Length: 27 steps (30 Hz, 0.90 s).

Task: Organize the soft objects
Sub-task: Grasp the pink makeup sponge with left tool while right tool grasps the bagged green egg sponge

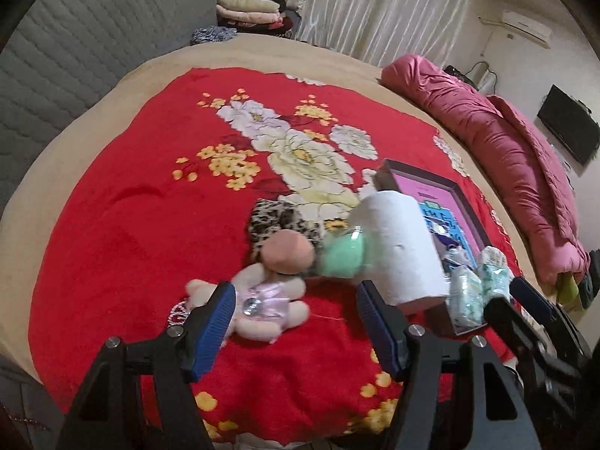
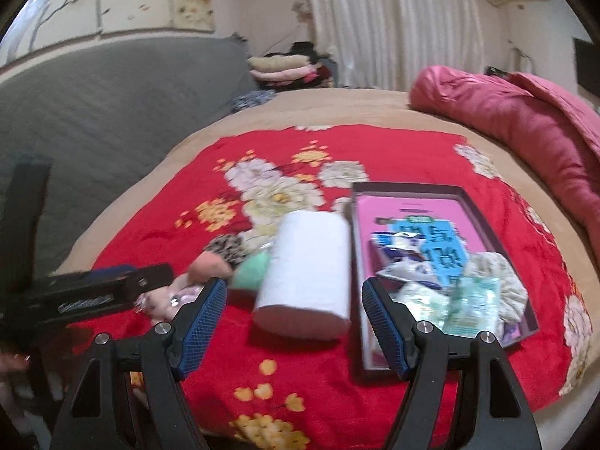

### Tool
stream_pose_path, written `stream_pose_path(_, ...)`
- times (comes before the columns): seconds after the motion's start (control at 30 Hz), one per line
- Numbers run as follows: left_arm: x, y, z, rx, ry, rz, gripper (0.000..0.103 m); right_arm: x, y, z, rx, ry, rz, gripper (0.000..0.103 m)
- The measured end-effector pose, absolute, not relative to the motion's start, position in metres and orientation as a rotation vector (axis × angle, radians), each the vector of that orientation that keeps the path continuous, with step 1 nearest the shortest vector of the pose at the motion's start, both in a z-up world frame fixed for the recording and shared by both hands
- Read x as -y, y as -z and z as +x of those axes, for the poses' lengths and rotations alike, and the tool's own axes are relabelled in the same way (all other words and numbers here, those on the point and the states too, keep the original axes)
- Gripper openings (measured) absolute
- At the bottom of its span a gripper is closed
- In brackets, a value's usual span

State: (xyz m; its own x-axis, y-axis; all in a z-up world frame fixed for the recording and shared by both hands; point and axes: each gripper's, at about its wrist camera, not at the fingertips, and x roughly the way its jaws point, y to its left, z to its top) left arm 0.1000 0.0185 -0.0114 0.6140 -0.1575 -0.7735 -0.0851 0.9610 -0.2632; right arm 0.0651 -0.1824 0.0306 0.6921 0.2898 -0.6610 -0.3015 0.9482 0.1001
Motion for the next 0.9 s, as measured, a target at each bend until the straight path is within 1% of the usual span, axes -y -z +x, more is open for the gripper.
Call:
stream_pose_path(0.27, -0.028, 0.033, 0.119, -0.93, 0.047, -0.315, 0.066, 0.16, -0.019, 0.068, -0.772, -0.355, -0.077, 0.076)
stream_pose_path(0.73, -0.023, 0.06, 0.165, -0.972, 0.081, -0.334, 0.066, 0.146, -0.009, 0.113, -0.861, -0.374, -0.193, 0.076)
stream_pose_path(0.8, -0.021, 0.063, 0.169, -0.976, 0.078, -0.322, 0.057, 0.146, -0.006, 0.116, -0.874, -0.365, -0.187, 0.076)
stream_pose_path(0.9, -0.019, 0.068, 0.172, -0.986, 0.074, -0.305, 0.047, 0.142, -0.001, 0.116, -0.885, -0.368, -0.204, 0.076)
